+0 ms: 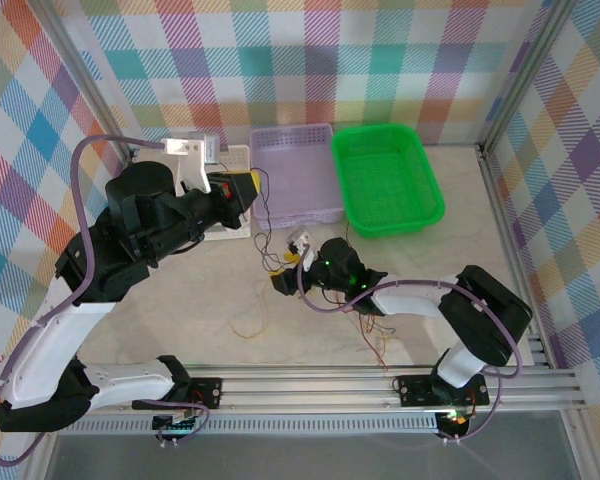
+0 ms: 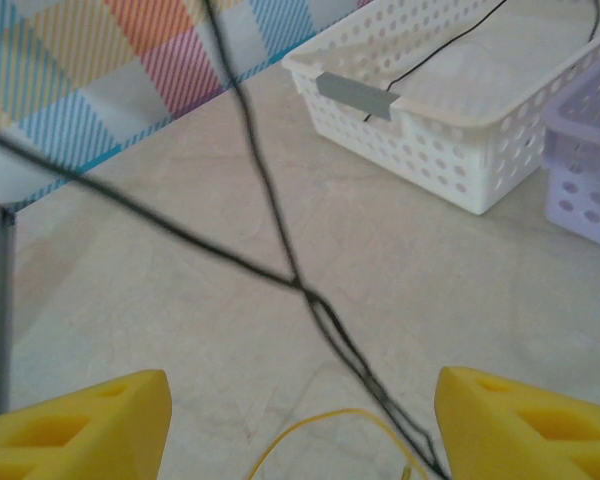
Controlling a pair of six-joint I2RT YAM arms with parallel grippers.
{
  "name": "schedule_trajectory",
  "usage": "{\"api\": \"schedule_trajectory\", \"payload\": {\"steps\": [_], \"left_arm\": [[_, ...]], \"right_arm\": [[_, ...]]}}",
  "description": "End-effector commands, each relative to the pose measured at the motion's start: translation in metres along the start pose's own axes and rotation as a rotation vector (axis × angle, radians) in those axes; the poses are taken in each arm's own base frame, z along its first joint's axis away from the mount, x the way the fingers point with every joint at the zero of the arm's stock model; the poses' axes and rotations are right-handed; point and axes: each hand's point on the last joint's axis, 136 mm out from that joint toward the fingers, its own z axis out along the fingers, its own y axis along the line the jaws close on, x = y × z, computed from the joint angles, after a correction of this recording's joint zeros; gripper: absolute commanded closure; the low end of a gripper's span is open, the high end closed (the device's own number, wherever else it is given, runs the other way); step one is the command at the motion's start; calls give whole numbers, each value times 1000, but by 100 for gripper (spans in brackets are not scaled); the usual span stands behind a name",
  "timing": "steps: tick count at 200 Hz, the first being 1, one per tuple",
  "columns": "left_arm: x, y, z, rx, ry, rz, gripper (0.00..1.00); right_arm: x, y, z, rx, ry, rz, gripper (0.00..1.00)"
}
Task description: Untangle the cables
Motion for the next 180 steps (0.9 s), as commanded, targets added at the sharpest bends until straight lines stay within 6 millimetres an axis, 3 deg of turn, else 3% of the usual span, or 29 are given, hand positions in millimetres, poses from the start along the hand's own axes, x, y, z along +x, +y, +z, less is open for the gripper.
{"api": "schedule_trajectory", "payload": {"steps": [1,29,64,93,152,168,180], "left_arm": [[-12,-4,-10,24,-41,-19,100],[-24,4,-25,-23,-86,15,100],[-44,11,-49,-80,-154,58,100],[-52,8,-55,-72,-174,64,100],[-55,1,-60,-37,-174,41,100],[-57,0,-65,-25,-179,35,100],[-57,0,-68,-28,-182,34,100]], "right_arm": [[-36,-5,2,61,-136,-39,31],[-30,-2,-2,44,-129,-34,32],[-6,-4,-5,41,-85,-15,32],[9,-8,0,41,-73,24,32],[7,-5,25,63,-64,6,34],[9,-9,29,84,-54,5,38],[12,-12,30,98,-40,10,51]]}}
